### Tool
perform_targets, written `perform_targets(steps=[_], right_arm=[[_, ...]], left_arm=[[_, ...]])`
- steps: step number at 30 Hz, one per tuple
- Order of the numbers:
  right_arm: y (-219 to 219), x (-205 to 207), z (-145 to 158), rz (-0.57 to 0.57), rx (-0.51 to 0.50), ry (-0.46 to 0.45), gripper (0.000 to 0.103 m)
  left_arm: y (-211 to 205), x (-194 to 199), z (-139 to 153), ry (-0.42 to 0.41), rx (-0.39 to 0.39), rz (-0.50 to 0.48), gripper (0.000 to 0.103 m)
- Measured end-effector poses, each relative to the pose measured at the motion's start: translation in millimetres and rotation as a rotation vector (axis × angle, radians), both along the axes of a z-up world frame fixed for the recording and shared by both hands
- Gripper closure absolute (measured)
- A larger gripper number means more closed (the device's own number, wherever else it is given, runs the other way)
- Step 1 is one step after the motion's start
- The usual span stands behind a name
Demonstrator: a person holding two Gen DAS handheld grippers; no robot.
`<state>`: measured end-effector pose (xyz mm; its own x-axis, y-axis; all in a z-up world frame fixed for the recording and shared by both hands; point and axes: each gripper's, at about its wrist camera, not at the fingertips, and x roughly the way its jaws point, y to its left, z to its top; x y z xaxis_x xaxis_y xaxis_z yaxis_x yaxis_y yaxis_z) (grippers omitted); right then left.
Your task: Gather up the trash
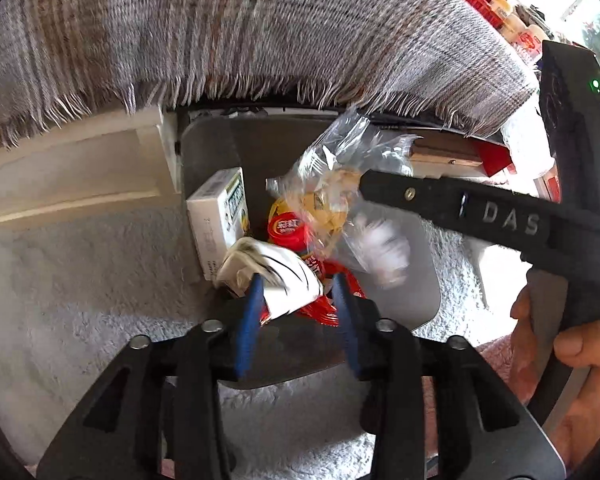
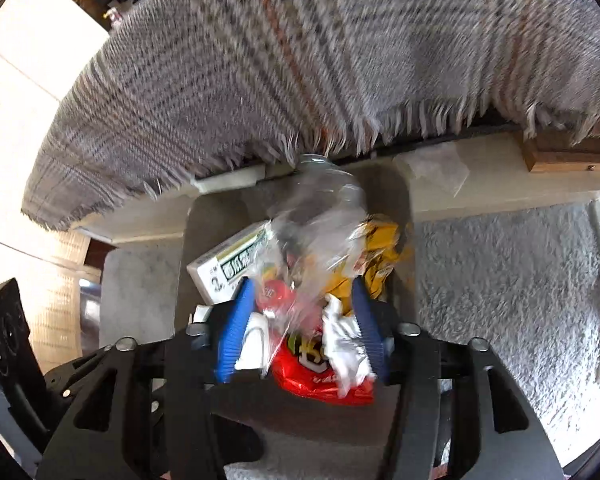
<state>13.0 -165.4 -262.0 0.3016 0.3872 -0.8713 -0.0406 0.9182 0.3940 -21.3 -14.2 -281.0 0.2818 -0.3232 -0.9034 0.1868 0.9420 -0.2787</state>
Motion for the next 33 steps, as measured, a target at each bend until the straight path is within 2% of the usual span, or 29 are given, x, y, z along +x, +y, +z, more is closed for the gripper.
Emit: perform_targets(steps=[4,6,8,11,14,16,21,26,33], right_arm=[[-9,-3,14,-0.017,0.002,-0.035,0.049],[-13,-7,24,-0.030,-0.007,-0.060,0.042],[-19,-13,34,-0.043,-0.029,-0.086,0.025],[-28,-24,51,-0.068,-0.078,-0.137,0.009],[-38,-34,69,-0.092,-0.092,-0.176,0.003],[-44,-39,82,-0.104,-0.092,-0.197,0.003],[-48,-48,122,-0.131,-0.125,-0.273,0.003],[-46,-66,179,-0.171,-0.186,-0.404,0.003],[-41,-83,256,-0.207,-0.274,-0.588,0.003]], left_arm=[[0,-7,17,-0.057,0.019,-0.006,0.052],[2,-12,28,-0.082,0.020,0.001,0.043],[4,-17,36,-0.102,0.028,0.009,0.031],[10,-25,44,-0.115,0.031,0.020,0.021],[13,-33,52,-0.117,0.015,0.036,0.012],[17,-38,64,-0.133,0.004,0.043,0.008],[9,-41,104,-0.224,0.025,0.060,0.008],[6,-50,169,-0.399,0.069,0.086,0.008],[11,-57,259,-0.610,0.079,0.129,0.008]])
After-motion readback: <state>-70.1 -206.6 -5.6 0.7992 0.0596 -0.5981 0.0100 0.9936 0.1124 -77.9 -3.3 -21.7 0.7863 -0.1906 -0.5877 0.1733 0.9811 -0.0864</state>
